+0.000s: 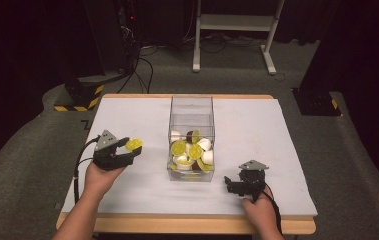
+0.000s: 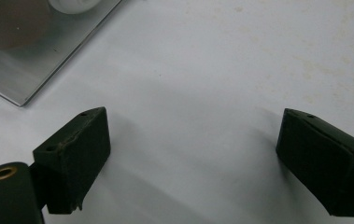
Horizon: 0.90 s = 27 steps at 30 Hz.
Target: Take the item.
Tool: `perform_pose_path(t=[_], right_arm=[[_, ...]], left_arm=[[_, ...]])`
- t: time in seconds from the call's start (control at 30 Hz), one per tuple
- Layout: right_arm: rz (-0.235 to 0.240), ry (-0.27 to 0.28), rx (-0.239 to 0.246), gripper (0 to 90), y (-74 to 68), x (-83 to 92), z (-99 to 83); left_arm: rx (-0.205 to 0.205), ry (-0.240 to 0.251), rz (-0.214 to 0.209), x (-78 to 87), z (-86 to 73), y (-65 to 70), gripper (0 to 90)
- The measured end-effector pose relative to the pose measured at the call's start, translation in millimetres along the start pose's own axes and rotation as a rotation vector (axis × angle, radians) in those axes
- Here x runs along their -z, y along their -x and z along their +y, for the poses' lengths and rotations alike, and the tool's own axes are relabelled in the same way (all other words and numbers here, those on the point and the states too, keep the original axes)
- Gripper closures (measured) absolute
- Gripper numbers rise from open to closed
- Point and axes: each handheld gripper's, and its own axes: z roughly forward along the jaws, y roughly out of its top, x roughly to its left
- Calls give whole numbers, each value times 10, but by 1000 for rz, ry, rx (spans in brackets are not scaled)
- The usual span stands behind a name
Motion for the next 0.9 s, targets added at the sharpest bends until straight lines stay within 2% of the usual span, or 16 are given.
perform_pose_path(t=[0.07, 0.13, 0.17, 0.3, 0.33, 0.5, 0.53, 0.63, 0.67, 0.8, 0.9], right_arm=[[0, 0, 0, 100, 0, 0, 0], [1, -1, 0, 100, 0, 0, 0], [0, 0, 0, 100, 0, 0, 0], [1, -1, 0, 100, 1, 0, 0], [0, 0, 0, 100, 1, 0, 0], [0, 0, 0, 100, 0, 0, 0], [0, 0, 0, 100, 0, 0, 0], [0, 0, 0, 100, 0, 0, 0], [0, 0, 0, 100, 0, 0, 0], [0, 0, 0, 100, 1, 0, 0], [0, 0, 0, 100, 1, 0, 0]], left_arm=[[-7, -7, 14, -15, -18, -40, 381], [6, -10, 27, -37, -44, -80, 381], [-10, -20, 30, -40, -49, -104, 381], [18, -18, 53, -106, -98, -159, 381], [0, -36, 56, -116, -107, -186, 381], [22, -31, 74, -224, -150, -226, 381], [10, -38, 78, -233, -152, -242, 381], [22, -37, 85, -295, -170, -273, 381], [7, -51, 86, -301, -171, -292, 381], [28, -46, 96, -387, -187, -301, 381], [15, -58, 101, -460, -196, -305, 381]])
